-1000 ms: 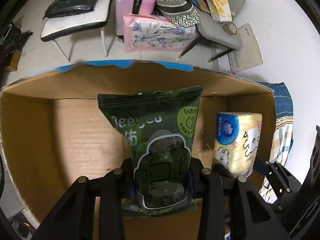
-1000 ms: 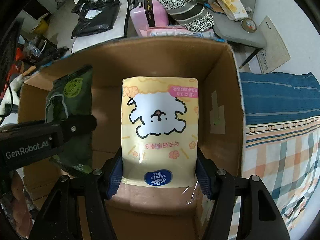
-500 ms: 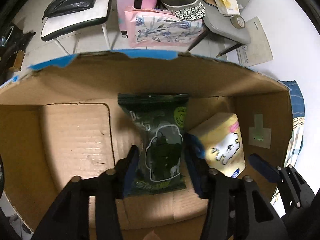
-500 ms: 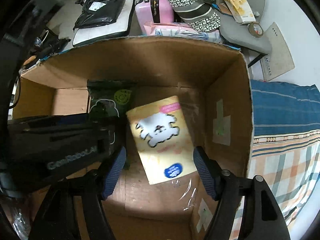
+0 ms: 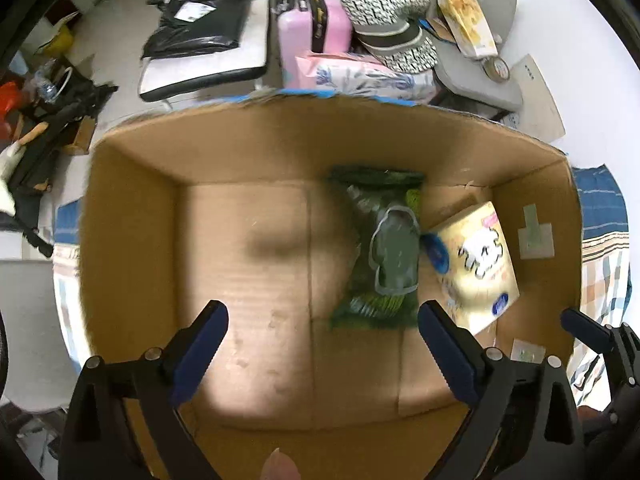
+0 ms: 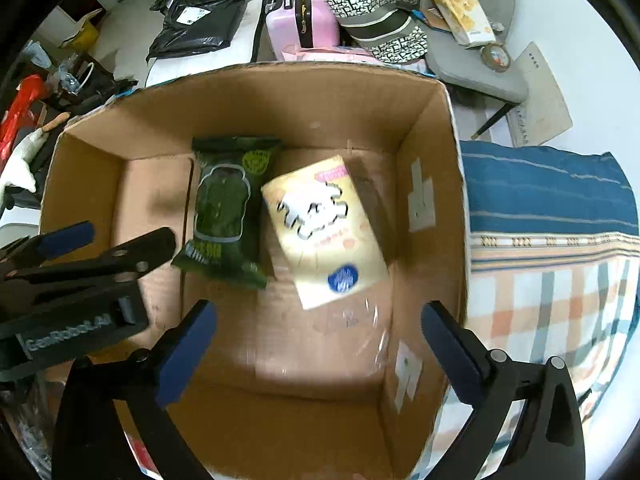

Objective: Organize soft objects
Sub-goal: 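Withdraw both tools from the box back toward the remaining items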

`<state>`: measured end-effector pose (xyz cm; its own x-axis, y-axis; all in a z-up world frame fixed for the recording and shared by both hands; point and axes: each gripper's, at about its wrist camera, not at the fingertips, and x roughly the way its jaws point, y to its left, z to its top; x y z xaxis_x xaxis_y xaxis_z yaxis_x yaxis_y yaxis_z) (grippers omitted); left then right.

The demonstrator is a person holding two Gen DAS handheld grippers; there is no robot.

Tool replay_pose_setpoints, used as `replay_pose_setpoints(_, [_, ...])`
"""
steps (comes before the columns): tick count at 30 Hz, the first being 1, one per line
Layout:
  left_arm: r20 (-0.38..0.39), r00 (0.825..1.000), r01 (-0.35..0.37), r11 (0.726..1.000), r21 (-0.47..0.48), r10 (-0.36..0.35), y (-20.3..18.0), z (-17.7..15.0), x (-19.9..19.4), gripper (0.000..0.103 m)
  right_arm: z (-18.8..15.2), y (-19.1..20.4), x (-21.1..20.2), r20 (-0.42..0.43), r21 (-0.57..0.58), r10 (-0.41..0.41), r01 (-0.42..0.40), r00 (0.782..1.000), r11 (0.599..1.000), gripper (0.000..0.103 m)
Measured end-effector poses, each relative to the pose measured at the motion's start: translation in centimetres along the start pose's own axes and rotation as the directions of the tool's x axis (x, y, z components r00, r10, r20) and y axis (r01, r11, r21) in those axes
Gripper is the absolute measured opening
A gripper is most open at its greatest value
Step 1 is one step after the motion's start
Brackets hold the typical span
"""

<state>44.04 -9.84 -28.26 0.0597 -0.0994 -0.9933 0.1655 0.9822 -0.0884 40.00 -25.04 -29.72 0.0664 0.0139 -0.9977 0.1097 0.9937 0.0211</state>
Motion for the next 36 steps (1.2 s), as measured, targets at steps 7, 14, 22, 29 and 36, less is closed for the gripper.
replay_pose_setpoints(7, [0.077, 0.997, -0.021, 1.000, -0.016, 0.022, 1.1, -4.4, -4.2, 0.097, -4.0, 1.2, -3.3, 0.048, 0.010, -0.025, 0.025, 0.999, 1.000, 0.103])
replay_pose_setpoints(14, [0.179, 0.982, -0.051, 0.999, -0.009, 0.052, 1.0, -8.4, -8.9, 0.097, -7.9, 1.9, -7.5, 0.123, 0.011, -0.037, 0.036, 0.992, 0.999, 0.103])
replay_pose_setpoints(22, [0.255, 0.965, -0.053, 0.999, -0.013, 0.054, 0.9, -12.8, -13.6, 0.097, -11.7, 2.4, -11.8, 0.178, 0.015, -0.012, 0.009, 0.984, 1.000, 0.103])
replay_pose_setpoints(29, [0.291, 0.955, -0.046, 0.999, -0.026, 0.052, 1.7, -17.7, -16.5, 0.097, -16.4, 2.2, -14.3, 0.190, 0.007, 0.051, -0.053, 0.981, 0.999, 0.103])
replay_pose_setpoints(36, [0.197, 0.975, -0.086, 0.993, -0.080, 0.100, 4.2, -24.9, -13.5, 0.097, -23.6, -0.3, -10.6, 0.063, 0.032, 0.083, -0.085, 0.995, 0.996, 0.103])
